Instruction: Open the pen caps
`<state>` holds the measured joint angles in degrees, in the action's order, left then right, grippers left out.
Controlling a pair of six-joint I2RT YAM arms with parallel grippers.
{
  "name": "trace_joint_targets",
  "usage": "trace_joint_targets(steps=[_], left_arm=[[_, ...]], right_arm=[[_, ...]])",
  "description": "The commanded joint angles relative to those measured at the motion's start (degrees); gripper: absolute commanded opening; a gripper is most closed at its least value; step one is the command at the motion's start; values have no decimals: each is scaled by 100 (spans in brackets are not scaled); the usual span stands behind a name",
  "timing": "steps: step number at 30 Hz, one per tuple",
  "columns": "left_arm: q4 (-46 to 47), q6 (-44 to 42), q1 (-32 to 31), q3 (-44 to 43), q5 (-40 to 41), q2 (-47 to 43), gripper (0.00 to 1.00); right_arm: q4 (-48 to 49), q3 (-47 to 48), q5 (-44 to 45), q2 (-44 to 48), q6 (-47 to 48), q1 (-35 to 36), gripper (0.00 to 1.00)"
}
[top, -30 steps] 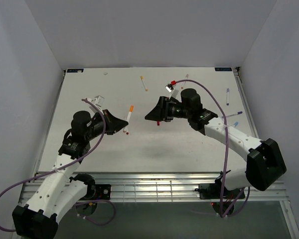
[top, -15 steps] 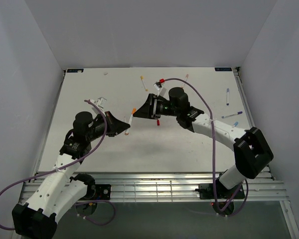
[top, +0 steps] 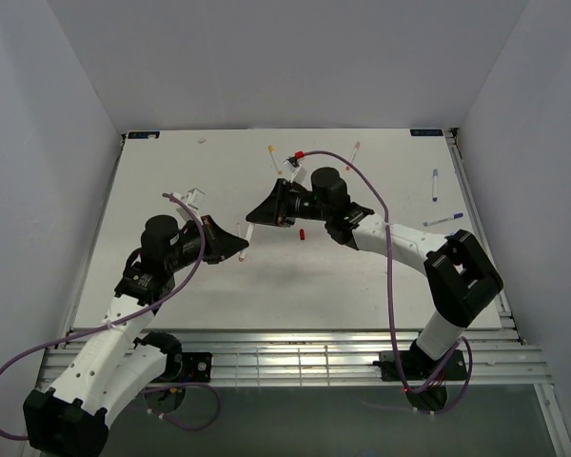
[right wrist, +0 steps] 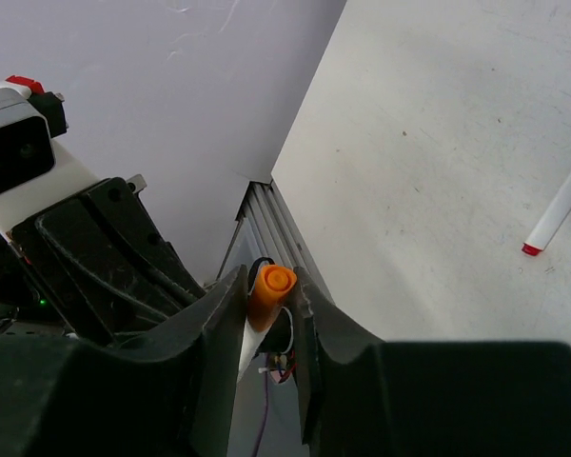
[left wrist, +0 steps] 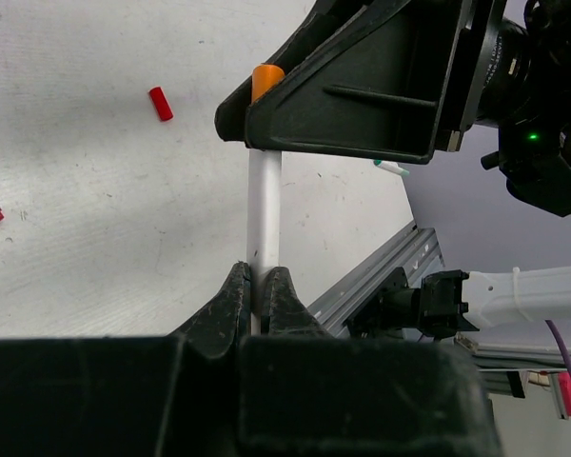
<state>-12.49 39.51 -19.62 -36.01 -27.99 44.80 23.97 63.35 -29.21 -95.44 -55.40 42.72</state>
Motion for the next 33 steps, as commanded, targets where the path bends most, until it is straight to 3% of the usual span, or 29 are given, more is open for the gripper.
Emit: trace_joint_targets(steps=[1, 3, 4, 7, 10, 11, 14, 16, 20, 25, 28, 29, 30, 31, 32, 33], left_arm=[[71, -22, -25, -55, -172, -68, 0], [63, -48, -25, -64, -207, -32, 0], [63, -57, -25, -55, -198, -32, 0], [36, -92, -25, -11, -181, -41, 2], [27, -189, -25, 6, -181, -50, 21], [27, -206, -25, 6, -181, -50, 37], [36, -285, -25, -11, -154, 2, 60], [97, -329, -25, -3, -250, 64, 67], [150, -426, -25, -3, -435, 266, 69], [467, -374, -25, 94, -769, 389, 63], [450, -408, -25, 50, -796, 451, 47], [432, -417, -25, 33, -779, 451, 32], [414, -435, -25, 6, -717, 451, 25], [388, -435, -25, -11, -673, 477, 9], [344, -418, -25, -46, -586, 486, 9], [266, -391, -42, -81, -454, 504, 0]], right_arm=[[468, 257, -67, -115, -138, 52, 27], [521, 239, -85, -124, -147, 61, 20], [521, 239, -85, -133, -156, 52, 10], [582, 187, -120, -98, -182, 61, 8], [784, 28, -190, -37, -340, 61, 8], [863, -42, -216, -19, -375, 70, 8], [873, -86, -269, 16, -463, 70, 8], [987, -165, -296, 34, -568, 70, 8], [1215, -227, -497, -45, -771, 70, 8], [1461, -315, -568, -80, -867, 79, 8], [1488, -280, -656, -150, -999, 79, 8], [1332, -227, -630, -151, -982, 79, 8], [1208, -201, -569, -142, -843, 87, 8], [894, -140, -385, -107, -650, 105, 8], [699, -139, -270, -80, -648, 114, 8], [436, -17, -113, -63, -552, 140, 8]])
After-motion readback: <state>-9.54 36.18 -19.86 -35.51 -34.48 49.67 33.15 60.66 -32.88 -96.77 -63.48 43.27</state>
